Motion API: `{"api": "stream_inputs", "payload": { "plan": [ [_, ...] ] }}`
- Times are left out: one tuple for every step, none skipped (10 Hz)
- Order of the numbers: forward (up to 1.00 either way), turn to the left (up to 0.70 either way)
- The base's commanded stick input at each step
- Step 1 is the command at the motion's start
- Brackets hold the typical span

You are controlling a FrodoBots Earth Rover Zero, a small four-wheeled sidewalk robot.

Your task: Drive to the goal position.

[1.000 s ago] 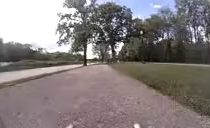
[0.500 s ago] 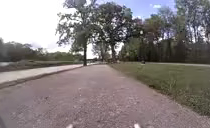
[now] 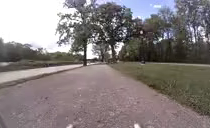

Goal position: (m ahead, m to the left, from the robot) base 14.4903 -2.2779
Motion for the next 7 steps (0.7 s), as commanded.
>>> {"api": "stream_inputs", "payload": {
  "plan": [
    [1.0, 0.0],
    [1.0, 0.0],
    [1.0, 0.0],
    [1.0, 0.0],
    [1.0, 0.0],
    [1.0, 0.0],
    [1.0, 0.0]
  ]
}}
